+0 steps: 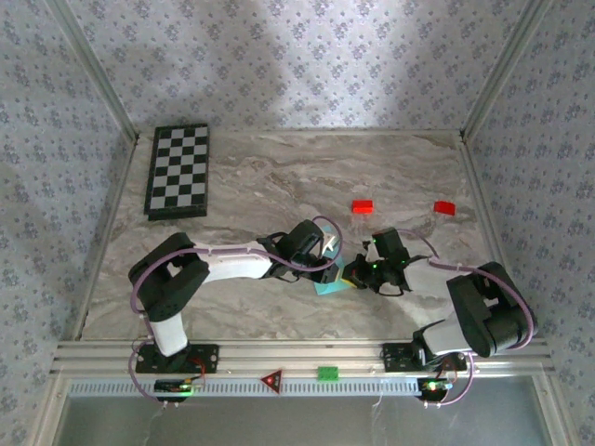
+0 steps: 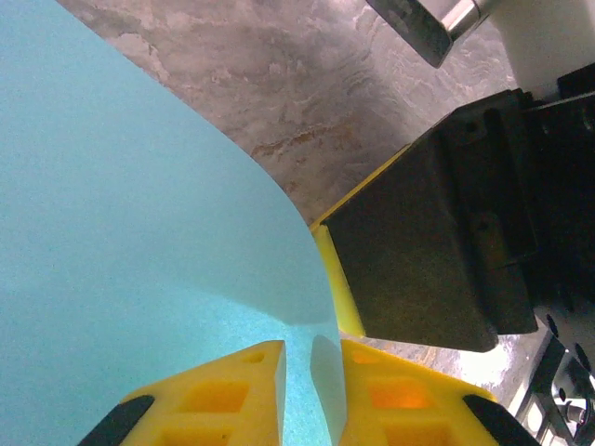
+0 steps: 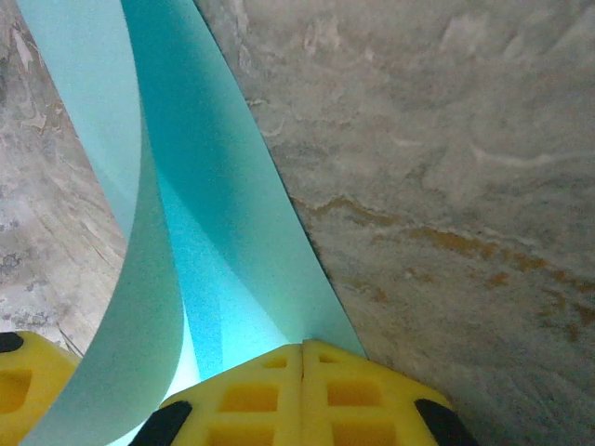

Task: Fold a paper plane with a square sheet of paper (pick it up from the middle)

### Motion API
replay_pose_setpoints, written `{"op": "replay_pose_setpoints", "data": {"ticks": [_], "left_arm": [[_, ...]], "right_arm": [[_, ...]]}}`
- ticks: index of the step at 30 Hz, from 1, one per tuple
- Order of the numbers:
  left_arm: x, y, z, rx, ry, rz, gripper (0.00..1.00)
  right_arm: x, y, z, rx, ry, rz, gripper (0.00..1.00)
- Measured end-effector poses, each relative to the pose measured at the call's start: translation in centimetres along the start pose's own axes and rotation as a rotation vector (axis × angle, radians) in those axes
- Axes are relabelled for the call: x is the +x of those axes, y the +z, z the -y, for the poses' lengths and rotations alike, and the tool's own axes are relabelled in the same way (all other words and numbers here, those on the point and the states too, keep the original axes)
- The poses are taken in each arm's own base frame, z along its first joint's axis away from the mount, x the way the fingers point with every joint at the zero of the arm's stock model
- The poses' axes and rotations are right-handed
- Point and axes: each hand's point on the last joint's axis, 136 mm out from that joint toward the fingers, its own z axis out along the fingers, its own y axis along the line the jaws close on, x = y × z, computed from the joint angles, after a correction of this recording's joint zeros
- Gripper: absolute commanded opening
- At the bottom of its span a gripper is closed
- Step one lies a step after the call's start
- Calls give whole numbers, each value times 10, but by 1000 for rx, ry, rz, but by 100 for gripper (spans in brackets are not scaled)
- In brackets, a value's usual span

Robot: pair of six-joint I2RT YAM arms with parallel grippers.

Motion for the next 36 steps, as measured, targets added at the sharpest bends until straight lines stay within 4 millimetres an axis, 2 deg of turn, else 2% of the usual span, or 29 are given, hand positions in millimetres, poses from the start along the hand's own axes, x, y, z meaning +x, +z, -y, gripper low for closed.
{"op": "replay_pose_setpoints", "data": {"ticks": [21,27,36], "left_arm": [[-4,-1,-12,-72,26,22,0],[-10,-4,-15,-90,29,24,0],[-10,-3,-38,-123,-1,1,0]], "right_arm": [[2,-1,1,21,-22,-18,3],[3,-2,2,25,-20,-22,4],[3,-2,2,29,-23,-25,4]]}}
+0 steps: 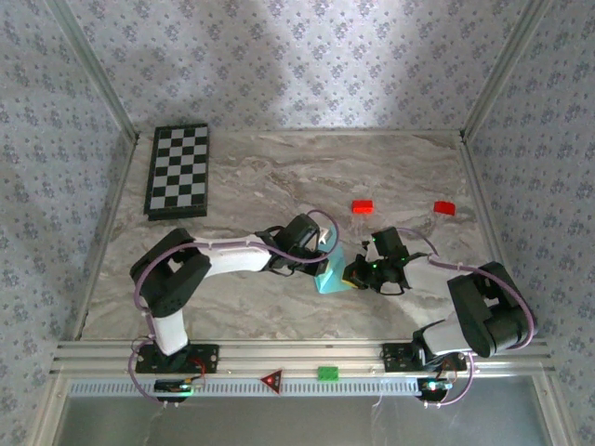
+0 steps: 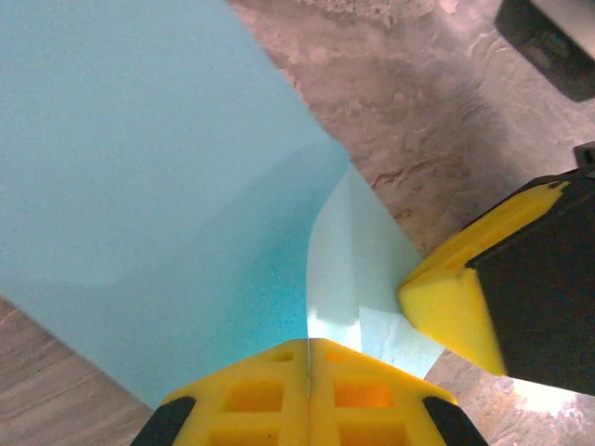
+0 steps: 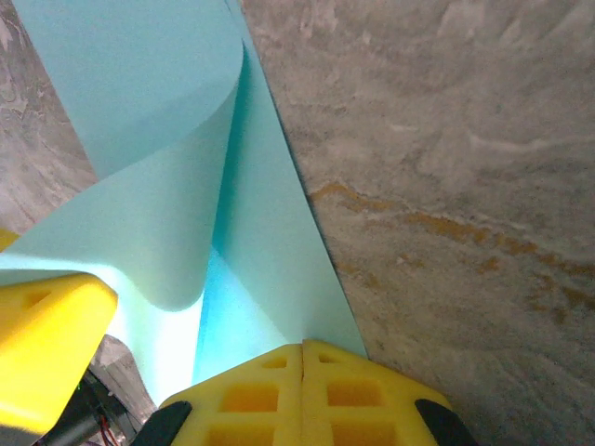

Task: Fold a paper plane with a square sheet of paper (pick it up from the middle)

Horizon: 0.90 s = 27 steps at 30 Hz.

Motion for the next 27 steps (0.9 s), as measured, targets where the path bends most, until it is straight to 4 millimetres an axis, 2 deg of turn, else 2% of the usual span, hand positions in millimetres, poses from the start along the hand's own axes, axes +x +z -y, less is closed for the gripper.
{"op": "replay_pose_setpoints", "data": {"ticks": [8,18,24,27], "left_arm": [[2,1,-3,-1,2,-10,1],[12,14,-14,-15,-7,-47,1],[14,18,-13,11,-12,-34,1],[14,19,-12,28,-35,-20,1]], "right_arm": [[1,0,0,4,3,-4,5],[1,-1,0,7,2,-7,5],[1,-2,0,10,-1,-8,16],[-2,-8,-5,-5,-13,13,18]]}}
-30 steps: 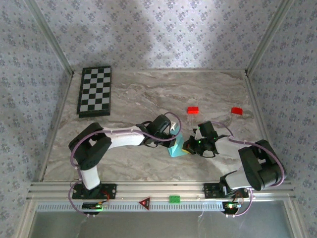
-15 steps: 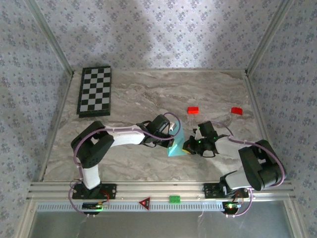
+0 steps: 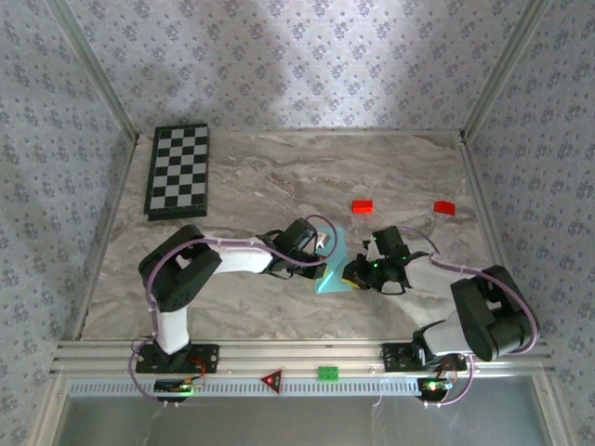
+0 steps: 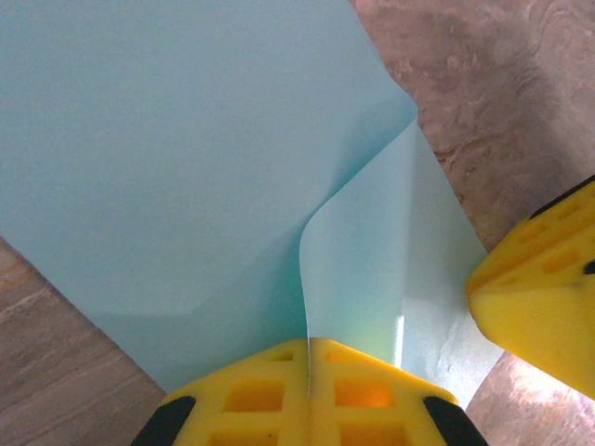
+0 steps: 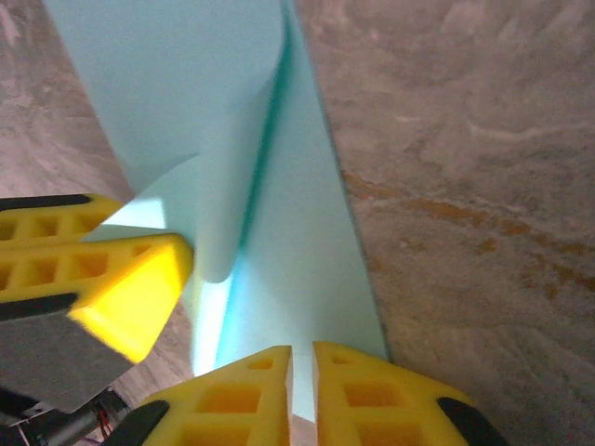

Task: Fold a paper plane with a square sheet of paper (pick it up from the middle)

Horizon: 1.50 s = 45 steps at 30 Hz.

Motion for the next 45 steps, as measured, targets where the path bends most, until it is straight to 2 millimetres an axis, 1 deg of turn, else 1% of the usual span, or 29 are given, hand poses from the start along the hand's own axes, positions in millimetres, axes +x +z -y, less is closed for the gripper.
{"op": "replay_pose_setpoints", "data": {"ticks": [4,7,9,13,16,24,32,45], "left_arm": [[0,1,1,18,-61,19,1],[1,1,3,4,-103,33,1],[4,2,8,-5,-124,37,1],[10,6,19,-17,-159,53,1],[13,8,24,-26,-183,67,1],[12,7,22,-44,-215,89,1],[12,6,22,-48,-212,91,1],[11,3,21,-54,-100,85,2]], "right_arm": [[-13,-17,-13,-23,-27,78,15],[-19,-27,-17,-18,-42,133,14],[-20,-29,-18,-21,-35,153,13],[-15,-25,-12,-28,0,143,10],[-12,-20,-9,-27,25,122,6],[-8,-10,-4,-14,40,90,3],[1,-1,17,40,74,62,2],[-2,-1,17,39,33,59,3]]}}
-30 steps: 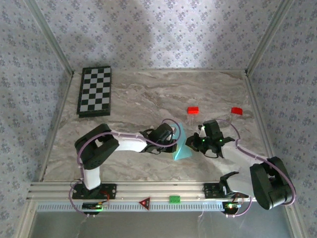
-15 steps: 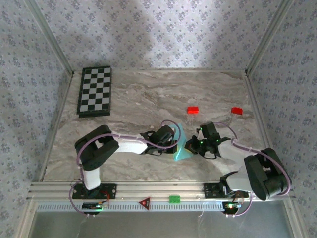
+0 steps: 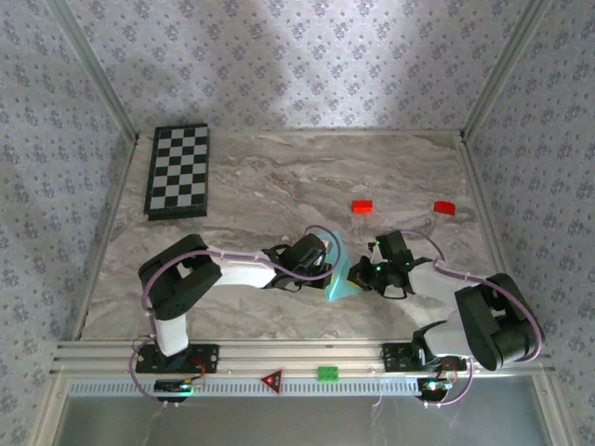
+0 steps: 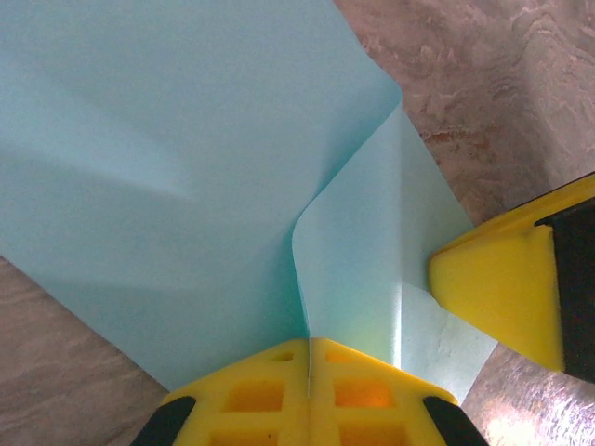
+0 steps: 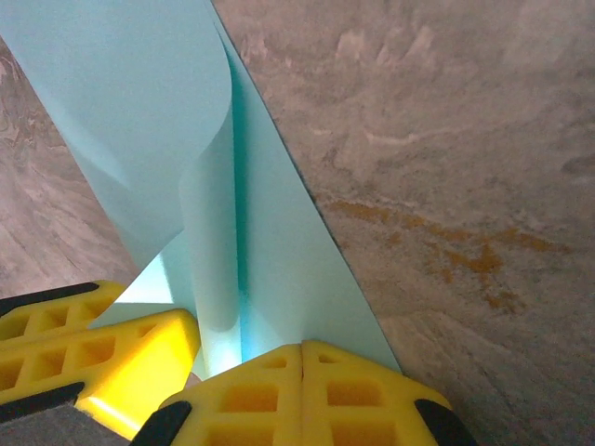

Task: Fold a paper plane with a square sheet of paper (pick it up from the middle)

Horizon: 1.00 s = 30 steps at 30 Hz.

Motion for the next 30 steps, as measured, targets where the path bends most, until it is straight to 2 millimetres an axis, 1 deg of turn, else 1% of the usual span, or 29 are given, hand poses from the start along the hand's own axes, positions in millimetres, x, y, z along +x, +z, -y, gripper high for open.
{"op": "replay_pose_setpoints", "data": {"ticks": [6,30], "left_arm": [[-3,-1,-5,-8,28,1,2],[-5,-2,-7,0,59,-6,2]], "right_arm": [[0,0,0,-2,-6,-3,3],[1,0,-1,-9,-8,-10,5]]}}
